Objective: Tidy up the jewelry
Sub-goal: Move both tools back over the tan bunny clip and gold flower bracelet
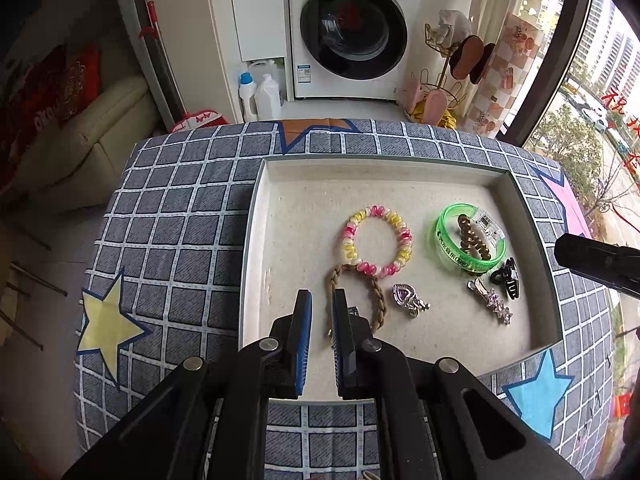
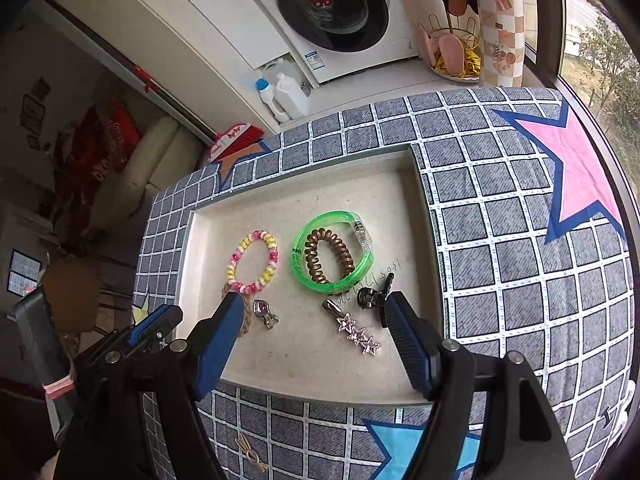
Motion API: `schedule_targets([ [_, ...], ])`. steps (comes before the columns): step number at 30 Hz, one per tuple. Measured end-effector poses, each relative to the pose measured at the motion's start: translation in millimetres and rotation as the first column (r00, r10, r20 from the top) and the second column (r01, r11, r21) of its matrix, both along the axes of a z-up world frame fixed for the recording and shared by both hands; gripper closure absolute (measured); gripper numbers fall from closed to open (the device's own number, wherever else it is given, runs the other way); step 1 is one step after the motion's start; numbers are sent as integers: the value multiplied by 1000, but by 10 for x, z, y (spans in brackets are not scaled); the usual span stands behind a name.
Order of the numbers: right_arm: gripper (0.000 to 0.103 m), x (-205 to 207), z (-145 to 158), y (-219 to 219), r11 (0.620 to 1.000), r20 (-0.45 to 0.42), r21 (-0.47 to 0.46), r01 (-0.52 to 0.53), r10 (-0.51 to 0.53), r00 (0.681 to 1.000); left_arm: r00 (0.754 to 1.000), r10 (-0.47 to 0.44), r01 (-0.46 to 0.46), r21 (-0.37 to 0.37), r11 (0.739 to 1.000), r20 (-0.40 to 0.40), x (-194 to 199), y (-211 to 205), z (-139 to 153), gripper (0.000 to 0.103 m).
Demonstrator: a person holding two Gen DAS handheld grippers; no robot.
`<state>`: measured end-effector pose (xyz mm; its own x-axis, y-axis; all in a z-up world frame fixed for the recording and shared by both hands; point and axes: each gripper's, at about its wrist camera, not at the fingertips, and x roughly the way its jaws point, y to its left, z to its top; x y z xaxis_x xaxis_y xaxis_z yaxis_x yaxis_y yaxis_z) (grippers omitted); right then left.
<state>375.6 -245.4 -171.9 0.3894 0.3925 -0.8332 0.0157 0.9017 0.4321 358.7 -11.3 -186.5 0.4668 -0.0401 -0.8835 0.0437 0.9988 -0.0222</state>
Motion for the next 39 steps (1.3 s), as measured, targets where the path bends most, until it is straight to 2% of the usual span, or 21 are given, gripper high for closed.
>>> schedule_targets([
  [1, 27, -35, 23, 7, 1000, 5, -4, 0, 0, 1000, 1000, 5, -5, -1, 1000, -1, -36, 22, 16, 27],
  [2, 27, -72, 48, 9, 1000, 10, -7, 0, 0, 1000, 1000, 24, -24, 5, 1000, 6, -87, 49, 38, 0],
  [4, 27, -143, 93, 20, 1000, 18, -12, 2, -2, 1000, 997, 48, -49, 13, 999, 58, -202, 99, 131, 0],
  [7, 27, -255, 143, 47, 1000, 30, -24, 5, -5, 1000, 998, 47, -47, -6, 999, 47, -292, 160, 184, 0],
  [14, 27, -518, 260, 100, 999, 52, -42, 8, -6, 999, 997, 42, -43, 9, 999, 58, -590, 231, 316, 0],
  [15, 26, -557, 280, 112, 999, 57, -47, 6, -3, 998, 997, 44, -45, 12, 999, 58, -645, 247, 321, 0],
  [16, 19, -602, 303, 133, 999, 61, -52, 3, 0, 998, 997, 45, -46, 16, 999, 56, -690, 268, 330, 0],
  [21, 18, -829, 434, 183, 996, 97, -87, 7, 2, 995, 997, 63, -63, 18, 998, 42, -944, 400, 343, 0],
  [27, 17, -1127, 481, 220, 995, 99, -103, 16, -6, 995, 998, 56, -57, 52, 997, 9, -1285, 484, 229, 0],
  [39, 16, -1802, 154, 427, 996, 22, -90, -24, 26, 999, 993, 51, -47, 47, 998, -106, -1741, 609, -155, 0],
])
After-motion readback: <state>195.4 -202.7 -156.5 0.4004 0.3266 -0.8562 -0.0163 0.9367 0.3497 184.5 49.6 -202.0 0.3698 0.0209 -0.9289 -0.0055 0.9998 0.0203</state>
